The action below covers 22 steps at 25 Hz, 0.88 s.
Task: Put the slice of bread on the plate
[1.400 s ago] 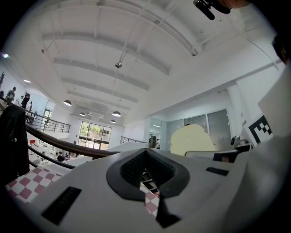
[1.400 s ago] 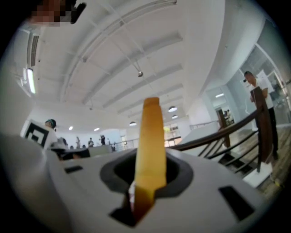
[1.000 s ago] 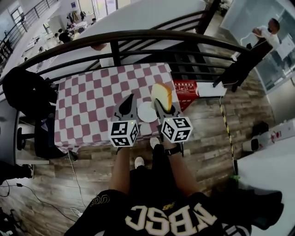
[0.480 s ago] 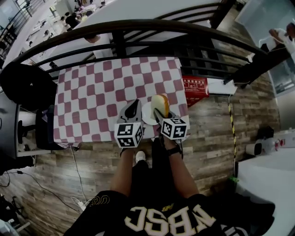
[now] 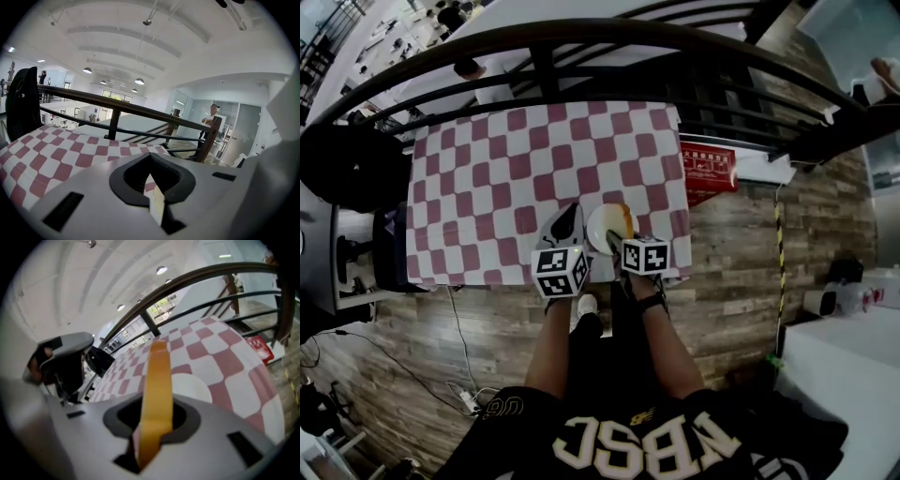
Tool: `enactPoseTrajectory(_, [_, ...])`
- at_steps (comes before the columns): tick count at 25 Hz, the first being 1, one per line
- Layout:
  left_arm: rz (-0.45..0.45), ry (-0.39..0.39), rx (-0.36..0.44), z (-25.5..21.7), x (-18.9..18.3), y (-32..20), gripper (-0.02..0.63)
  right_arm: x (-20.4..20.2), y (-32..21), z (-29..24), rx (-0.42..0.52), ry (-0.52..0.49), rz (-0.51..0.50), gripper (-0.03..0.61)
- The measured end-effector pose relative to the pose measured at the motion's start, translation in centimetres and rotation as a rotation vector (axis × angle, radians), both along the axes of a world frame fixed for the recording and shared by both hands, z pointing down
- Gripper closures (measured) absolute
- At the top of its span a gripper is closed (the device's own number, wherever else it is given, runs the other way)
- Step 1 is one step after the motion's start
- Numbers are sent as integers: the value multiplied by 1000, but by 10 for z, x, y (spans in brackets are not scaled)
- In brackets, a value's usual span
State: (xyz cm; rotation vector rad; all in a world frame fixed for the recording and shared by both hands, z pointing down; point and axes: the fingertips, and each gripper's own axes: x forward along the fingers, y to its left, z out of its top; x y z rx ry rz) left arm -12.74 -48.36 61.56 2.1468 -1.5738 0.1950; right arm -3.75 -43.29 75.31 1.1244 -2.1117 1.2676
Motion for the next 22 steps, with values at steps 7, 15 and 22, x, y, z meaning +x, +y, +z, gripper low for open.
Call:
enactPoseTrajectory(7, [-27,-23,-73,29,-7,1,597,-22,7,32,-112,-34,-58,480])
enactPoseTrajectory(15, [-70,-31,-104,40,-22,1,597,-28,5,45,-156,-24,-58,480])
enactPoseTrajectory(22, [-79,-35,-114,45,-22,1,597,-16,1,50,-107,104,-108,431])
